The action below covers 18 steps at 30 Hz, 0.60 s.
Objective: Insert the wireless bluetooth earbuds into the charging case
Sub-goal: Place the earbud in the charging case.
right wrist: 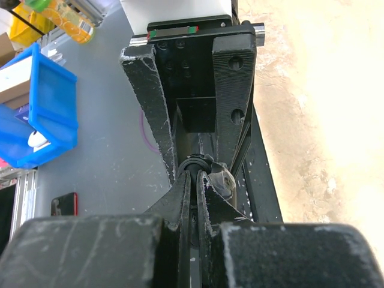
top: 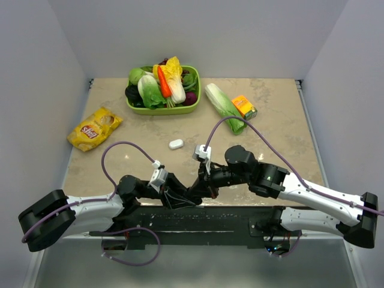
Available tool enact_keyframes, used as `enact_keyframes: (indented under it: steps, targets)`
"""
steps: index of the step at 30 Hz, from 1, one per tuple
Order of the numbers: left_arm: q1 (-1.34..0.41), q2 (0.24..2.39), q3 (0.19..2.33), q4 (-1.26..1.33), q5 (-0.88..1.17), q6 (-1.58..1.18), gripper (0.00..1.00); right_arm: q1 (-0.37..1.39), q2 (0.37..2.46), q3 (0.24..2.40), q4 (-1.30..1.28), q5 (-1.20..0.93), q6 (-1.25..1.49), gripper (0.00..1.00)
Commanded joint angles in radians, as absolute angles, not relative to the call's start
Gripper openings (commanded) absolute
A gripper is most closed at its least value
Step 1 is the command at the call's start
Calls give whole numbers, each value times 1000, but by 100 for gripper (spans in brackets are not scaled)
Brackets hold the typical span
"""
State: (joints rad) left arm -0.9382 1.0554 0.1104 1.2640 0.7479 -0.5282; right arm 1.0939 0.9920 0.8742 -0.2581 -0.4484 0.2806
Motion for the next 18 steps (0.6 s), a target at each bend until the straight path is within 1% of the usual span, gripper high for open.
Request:
enact_keyframes:
  steps: [1, 7, 8, 9, 12, 14, 17, 18]
  targets:
    - [-950, 1052, 150, 1519, 733, -482, 0, 1101, 997, 868, -198, -413, 293, 0]
    - [-950, 1040, 152, 1499, 723, -474, 0, 1101, 991, 874, -236, -393, 276, 0]
    - [-950, 1034, 153, 1494, 724, -472, 0, 1101, 982, 873, -241, -384, 275, 6]
    - [-950, 1032, 155, 1488, 719, -466, 0, 1101, 973, 871, -244, -365, 275, 25]
    - [-950, 1031, 153, 1474, 713, -457, 0, 1101, 939, 871, -241, -331, 288, 46]
    - [-950, 1035, 150, 1473, 707, -456, 0, 1101, 928, 887, -247, -321, 291, 52]
    - [-950, 1045, 147, 1480, 698, -460, 0, 1101, 897, 910, -244, -279, 299, 54]
    - [-950, 1046, 146, 1479, 693, -459, 0, 1101, 875, 925, -241, -237, 302, 54]
